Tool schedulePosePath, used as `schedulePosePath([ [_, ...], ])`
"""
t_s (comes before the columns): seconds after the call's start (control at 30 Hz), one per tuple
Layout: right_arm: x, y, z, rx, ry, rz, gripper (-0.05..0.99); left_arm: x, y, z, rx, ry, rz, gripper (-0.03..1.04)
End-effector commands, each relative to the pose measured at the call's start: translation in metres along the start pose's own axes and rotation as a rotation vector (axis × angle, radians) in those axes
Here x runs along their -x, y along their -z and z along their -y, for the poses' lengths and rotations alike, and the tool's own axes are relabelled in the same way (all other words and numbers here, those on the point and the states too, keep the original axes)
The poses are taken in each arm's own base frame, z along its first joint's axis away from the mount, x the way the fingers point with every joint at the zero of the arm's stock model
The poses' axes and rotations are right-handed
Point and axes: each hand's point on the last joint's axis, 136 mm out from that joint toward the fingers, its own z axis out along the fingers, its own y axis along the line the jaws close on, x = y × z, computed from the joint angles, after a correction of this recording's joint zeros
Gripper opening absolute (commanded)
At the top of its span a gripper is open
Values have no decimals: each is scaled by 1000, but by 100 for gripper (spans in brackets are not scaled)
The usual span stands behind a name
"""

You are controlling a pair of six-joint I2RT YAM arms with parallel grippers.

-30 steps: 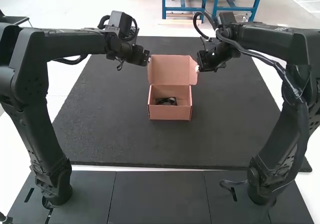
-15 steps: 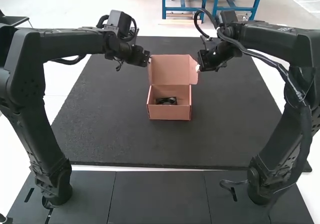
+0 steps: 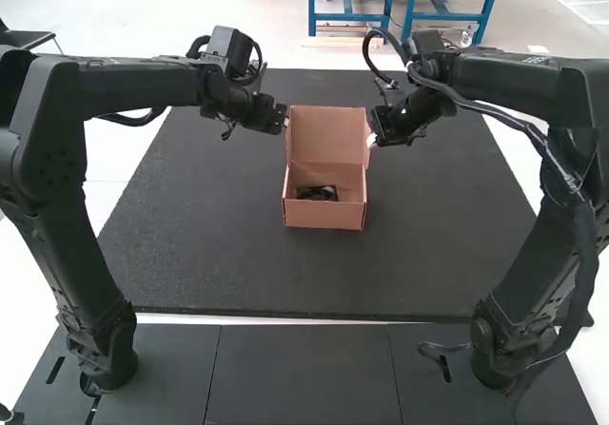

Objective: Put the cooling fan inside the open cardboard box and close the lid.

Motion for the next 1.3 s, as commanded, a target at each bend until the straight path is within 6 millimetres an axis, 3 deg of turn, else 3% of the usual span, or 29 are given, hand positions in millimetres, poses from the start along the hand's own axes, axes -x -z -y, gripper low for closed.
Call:
schedulePosePath([
  [0.0, 7, 12, -20, 55, 34, 38, -2, 10, 12, 7, -21, -3, 34, 96],
  [0.27, 1, 7, -31, 72, 50, 17, -2, 8, 13, 7, -20, -3, 28, 96],
  [1.27, -28, 1, -41, 90, 53, -87, -2, -11, 29, 20, -60, -33, -53, 97],
])
